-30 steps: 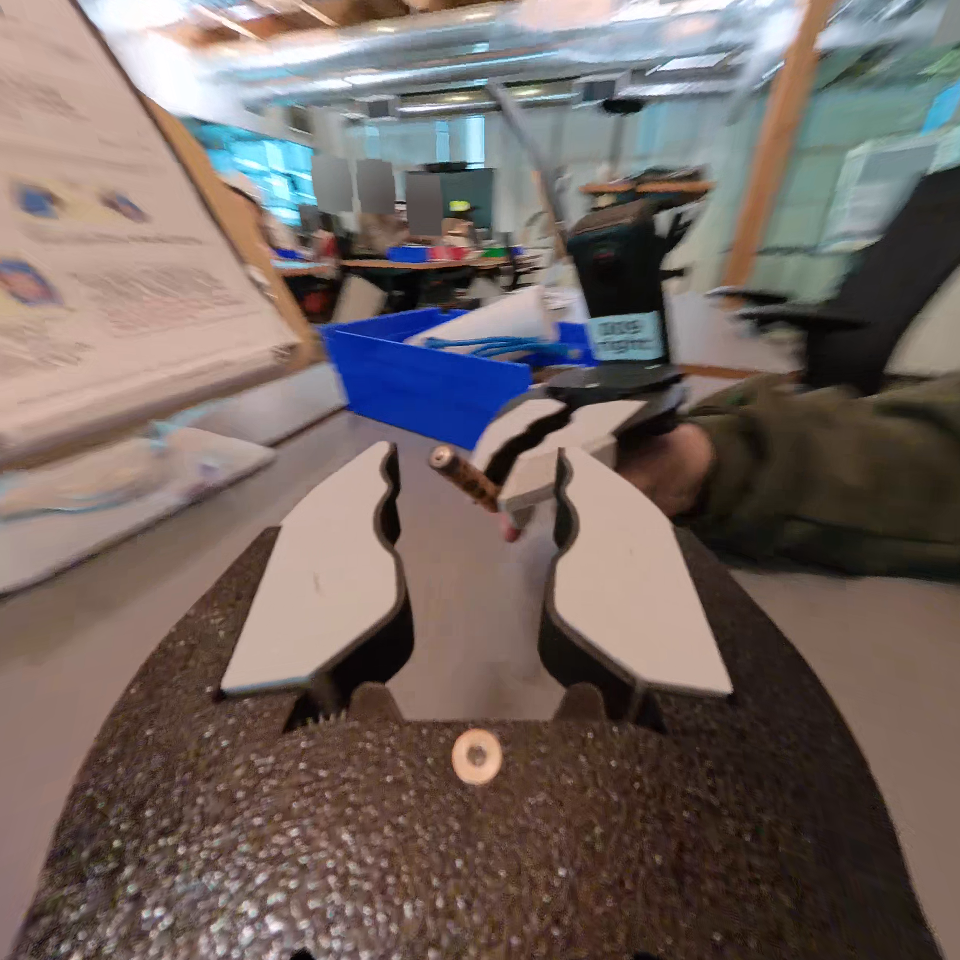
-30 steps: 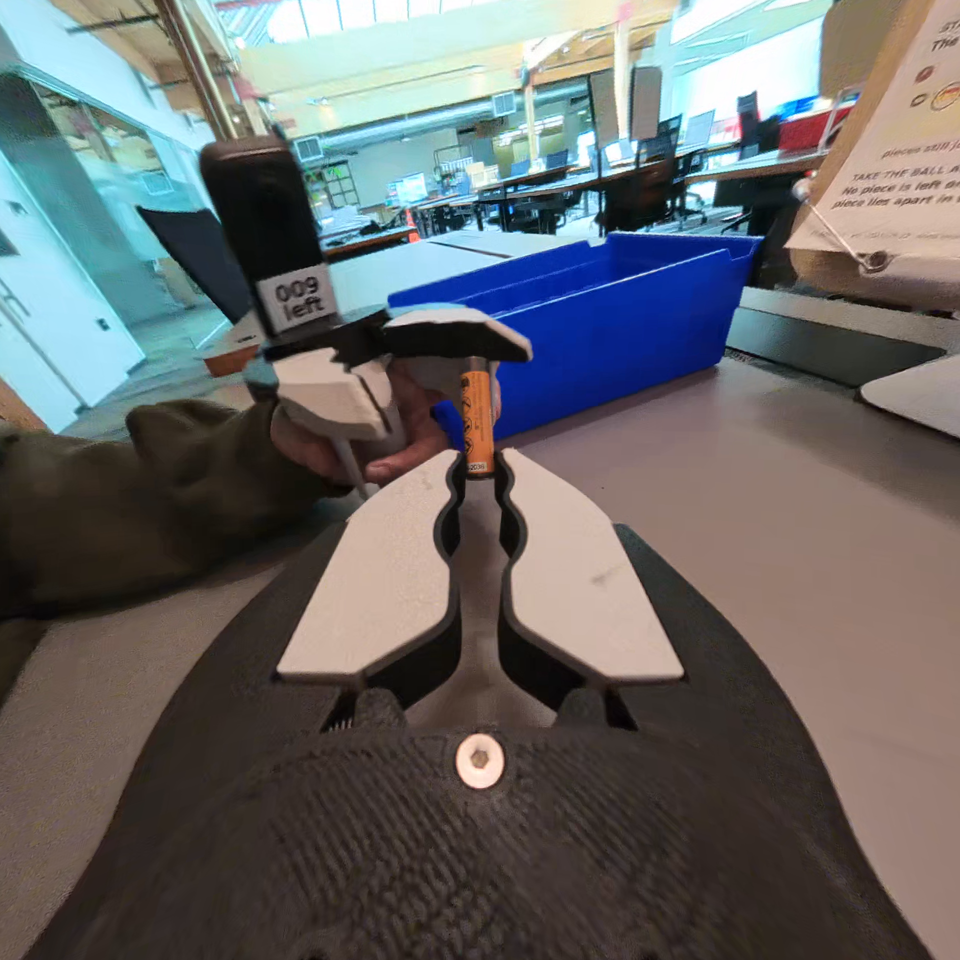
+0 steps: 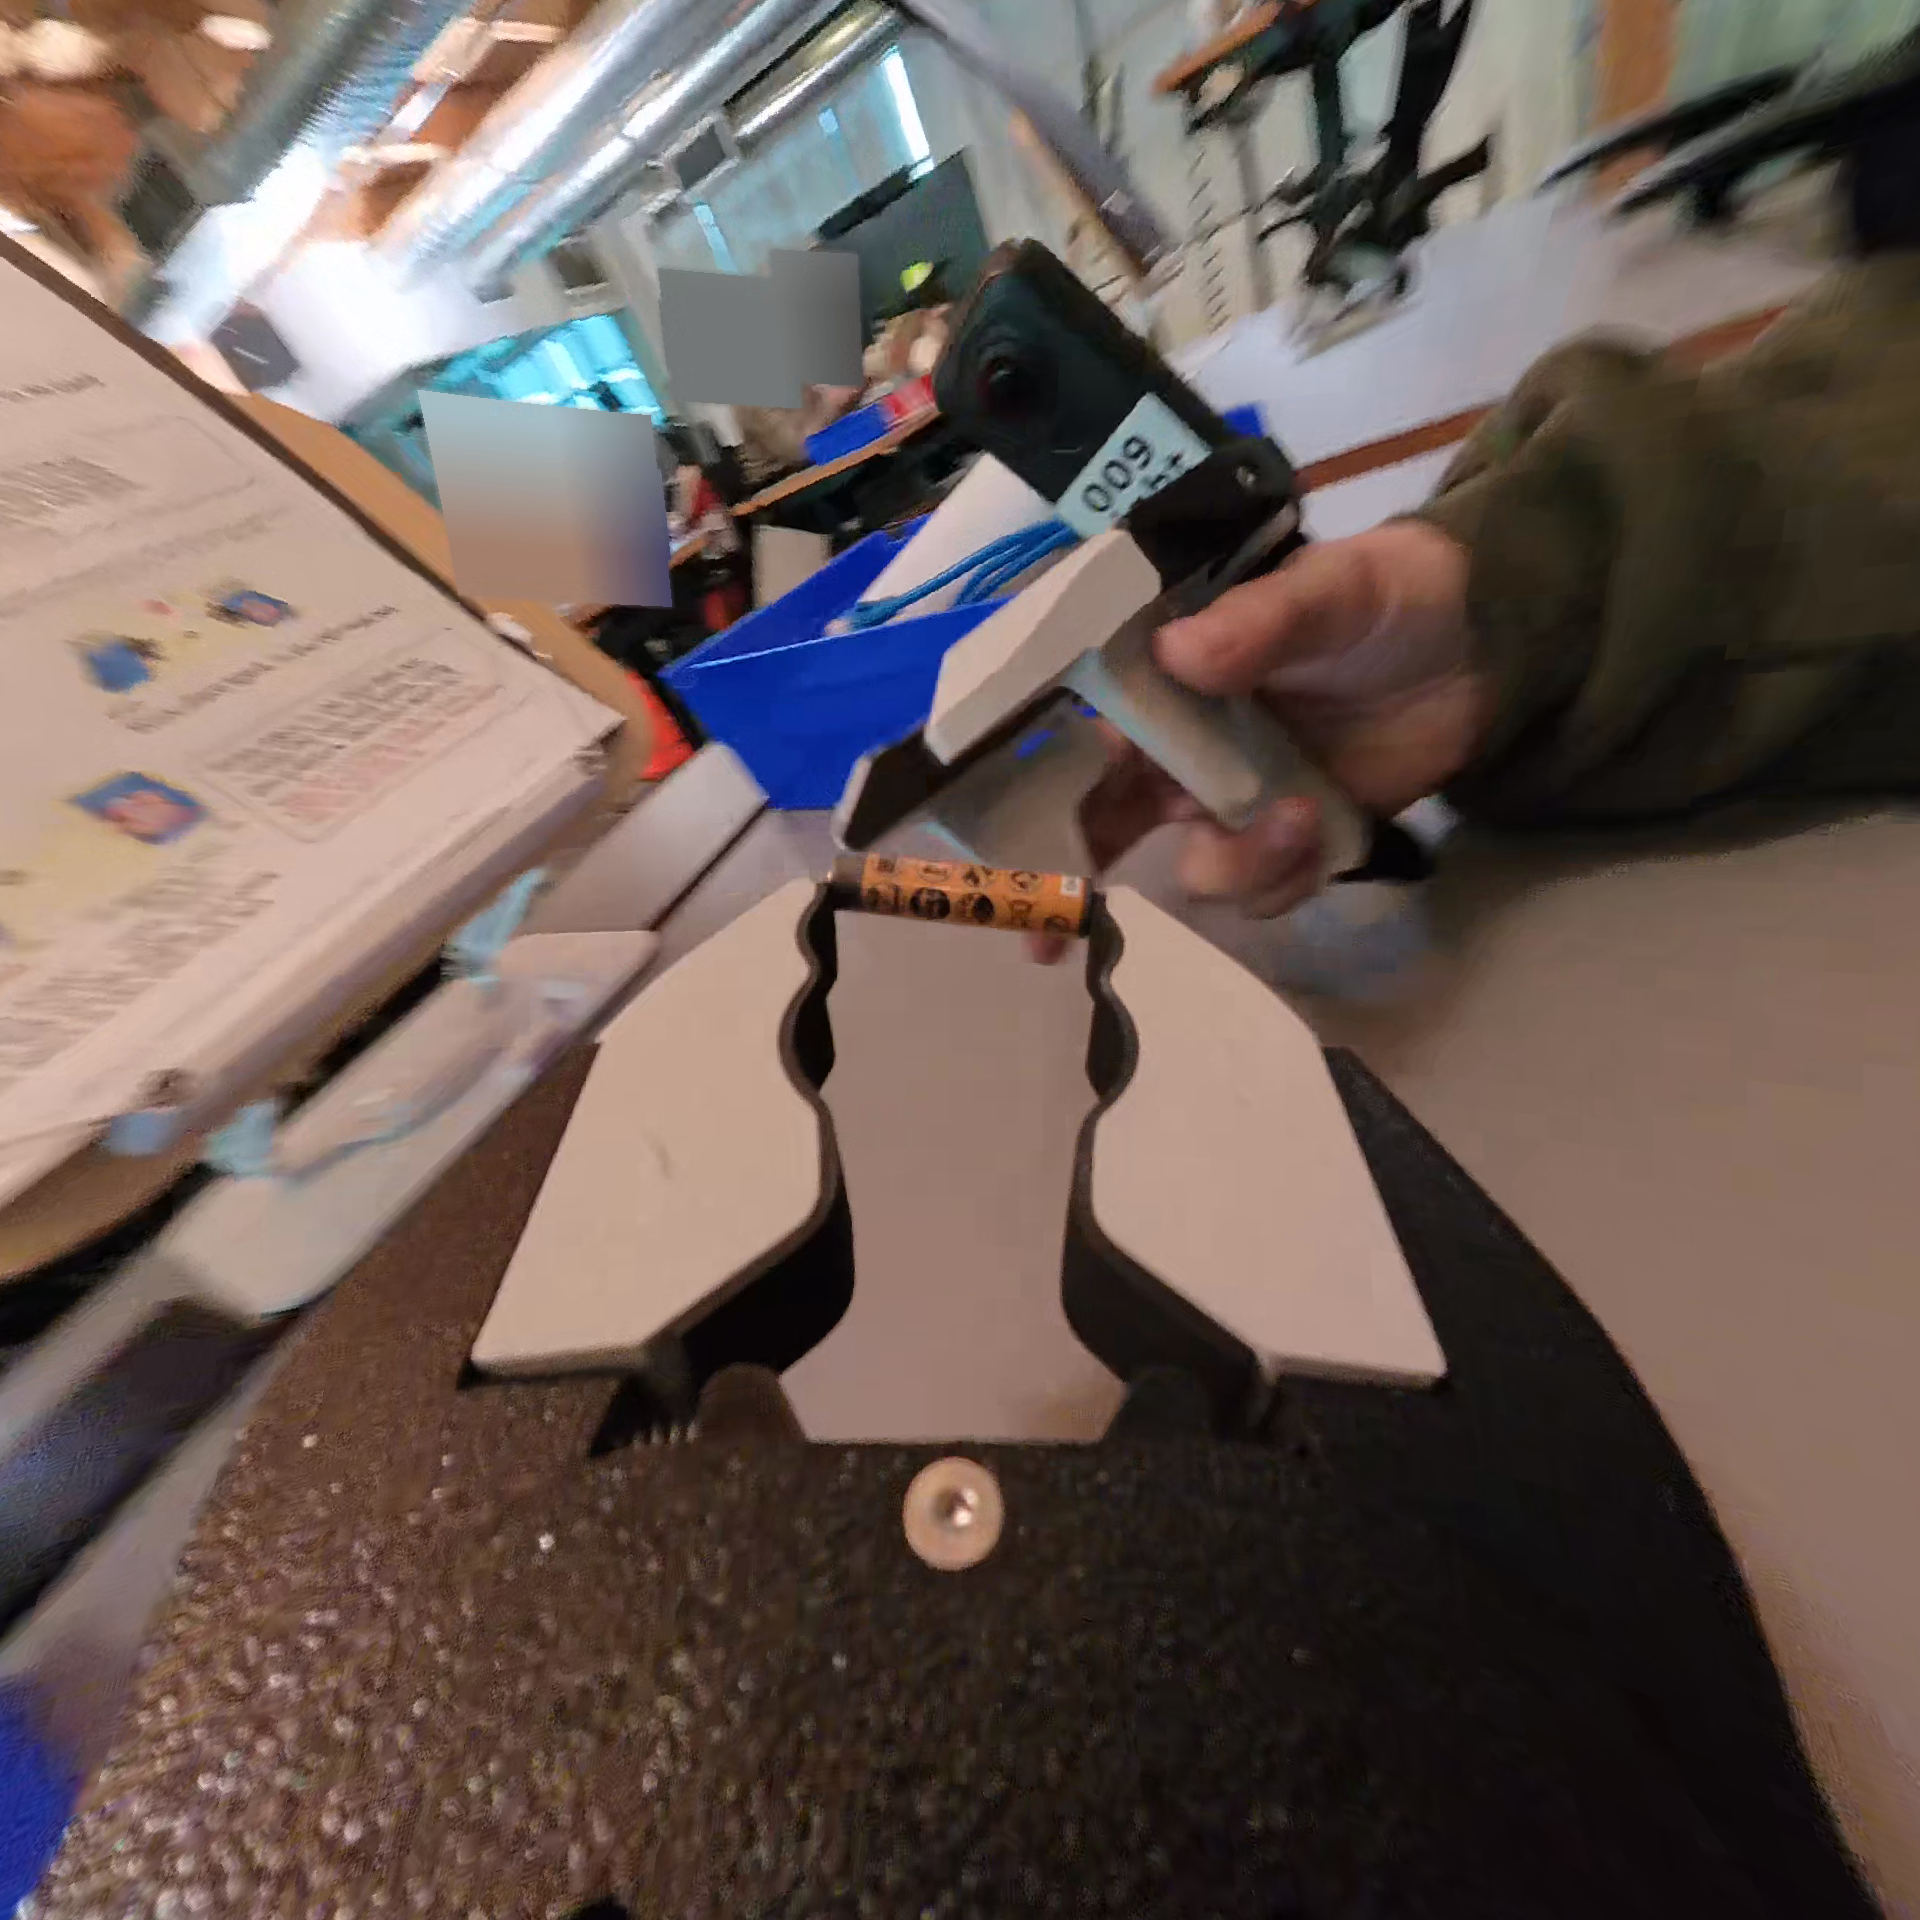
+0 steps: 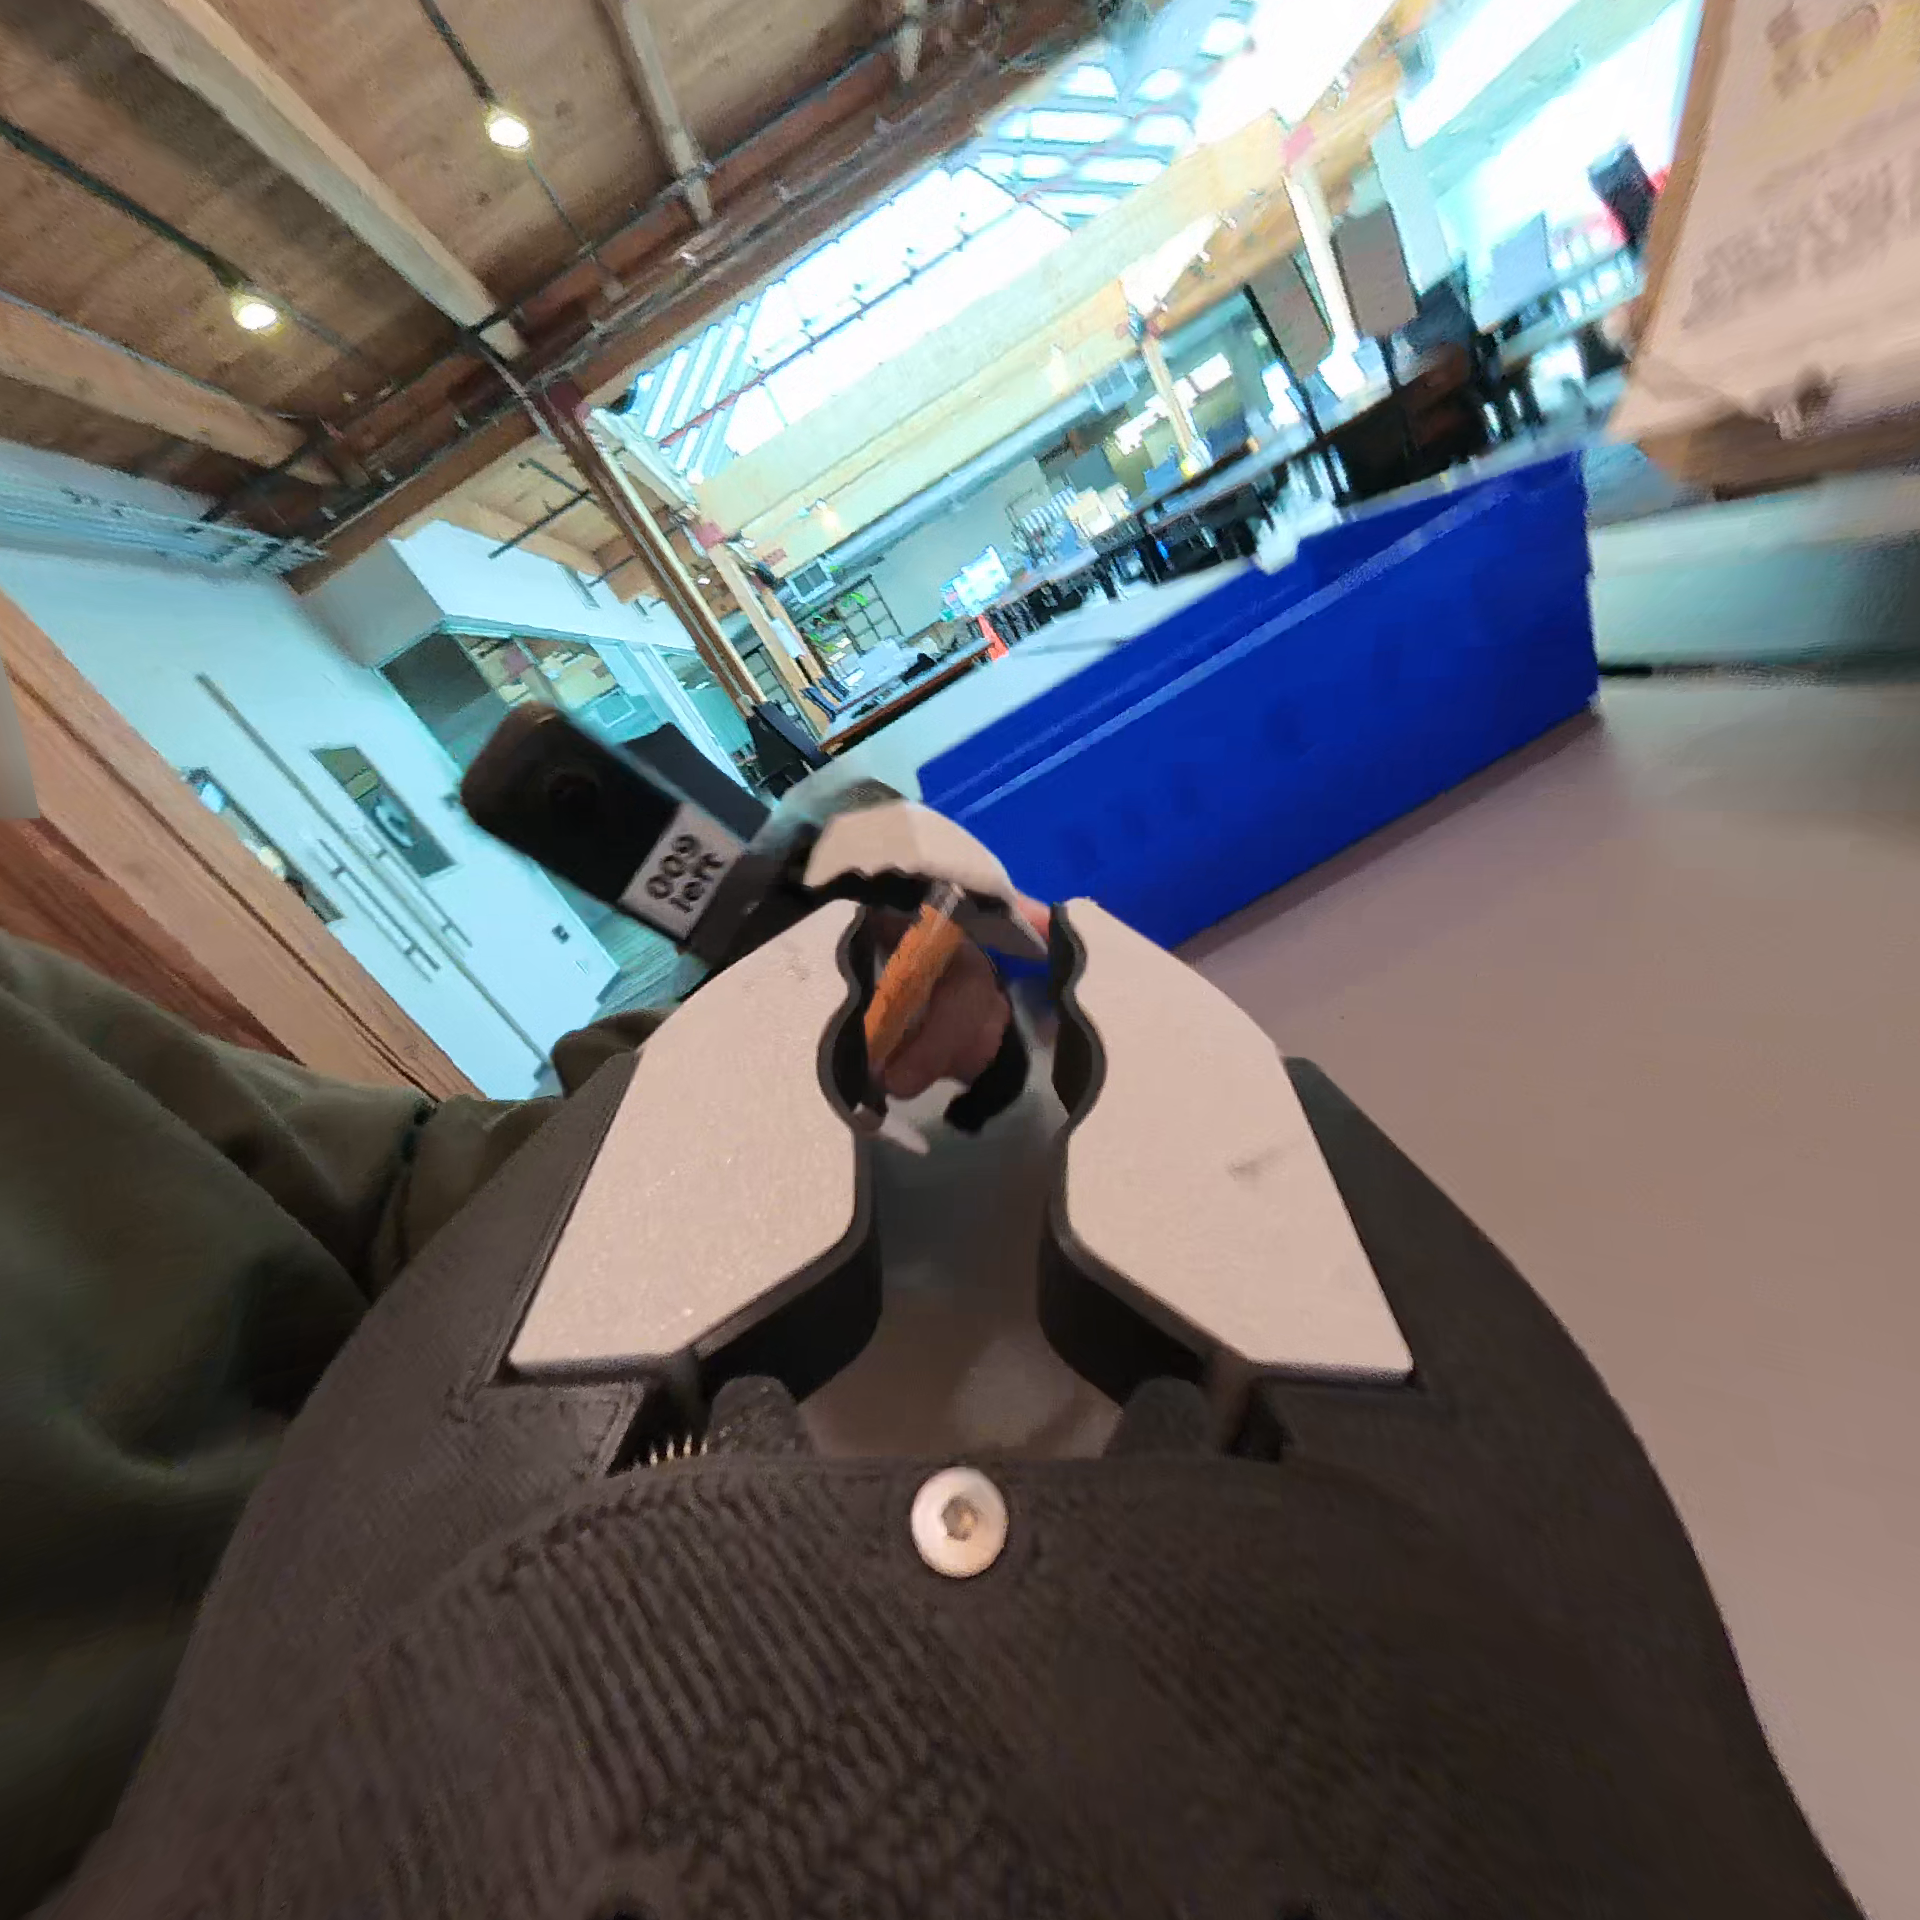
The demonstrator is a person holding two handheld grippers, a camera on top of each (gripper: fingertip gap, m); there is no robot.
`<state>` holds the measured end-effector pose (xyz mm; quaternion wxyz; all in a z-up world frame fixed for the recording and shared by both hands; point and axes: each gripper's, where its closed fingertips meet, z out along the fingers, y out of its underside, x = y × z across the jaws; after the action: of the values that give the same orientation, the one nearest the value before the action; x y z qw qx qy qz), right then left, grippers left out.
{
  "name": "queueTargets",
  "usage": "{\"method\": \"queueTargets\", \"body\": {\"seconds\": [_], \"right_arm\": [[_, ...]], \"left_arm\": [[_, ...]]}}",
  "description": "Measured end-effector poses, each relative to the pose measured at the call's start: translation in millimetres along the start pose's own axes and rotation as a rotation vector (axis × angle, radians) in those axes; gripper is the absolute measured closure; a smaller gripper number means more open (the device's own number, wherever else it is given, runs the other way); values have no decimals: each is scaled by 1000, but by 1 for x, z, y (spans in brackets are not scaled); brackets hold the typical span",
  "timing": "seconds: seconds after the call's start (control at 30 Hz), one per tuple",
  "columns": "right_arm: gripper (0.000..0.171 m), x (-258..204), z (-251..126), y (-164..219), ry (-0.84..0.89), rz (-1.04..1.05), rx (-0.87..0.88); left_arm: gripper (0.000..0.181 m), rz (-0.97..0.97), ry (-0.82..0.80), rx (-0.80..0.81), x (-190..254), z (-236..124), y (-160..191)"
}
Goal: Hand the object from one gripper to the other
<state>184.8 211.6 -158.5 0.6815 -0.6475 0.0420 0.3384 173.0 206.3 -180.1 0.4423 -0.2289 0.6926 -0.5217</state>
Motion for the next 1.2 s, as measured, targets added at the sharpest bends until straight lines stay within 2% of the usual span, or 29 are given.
{"method": "queueTargets", "body": {"seconds": [0.07, 0.13, 0.2, 0.3, 0.37, 0.53, 0.63, 0.8, 0.9, 0.97, 1.0, 1.1, 1.17, 1.2], "right_arm": [[129, -16, -2, -9, -47, -196, 37], [120, -28, -5, -6, -27, -529, 9], [117, -27, -7, -1, 77, -894, -60], [118, -21, -6, 4, 199, -1282, -163], [125, -24, -2, 12, 194, -1411, -204], [137, -21, 5, 32, 182, -1578, -301], [161, -24, 7, 26, 213, -1591, -254], [161, -9, 6, 27, 277, -1497, -335], [161, 7, 1, 26, 341, -1301, -403], [161, 13, -1, 31, 333, -1129, -440], [161, 14, -1, 34, 314, -1029, -450], [161, 8, 0, 53, 171, -682, -494], [161, 3, -1, 62, 105, -567, -529], [161, 1, -2, 64, 82, -539, -535]], "left_arm": [[135, -144, 86, 32, 7, -2, -5], [135, -309, 180, 34, 12, -3, -9], [135, -483, 263, 49, 15, -5, -16], [135, -681, 333, 58, 14, -7, -23], [135, -754, 386, 61, 18, -9, -26], [135, -816, 469, 39, 28, -9, -25], [136, -834, 471, 20, 29, -7, -19], [135, -805, 389, 5, 21, -2, -9], [115, -673, 242, 16, 7, 0, -6], [114, -541, 172, 19, 2, -1, -6], [116, -463, 140, 23, 0, -2, -7], [141, -293, 130, 80, 4, -7, -16], [153, -341, 188, 89, 10, -8, -19], [152, -378, 219, 81, 12, -9, -18]]}}
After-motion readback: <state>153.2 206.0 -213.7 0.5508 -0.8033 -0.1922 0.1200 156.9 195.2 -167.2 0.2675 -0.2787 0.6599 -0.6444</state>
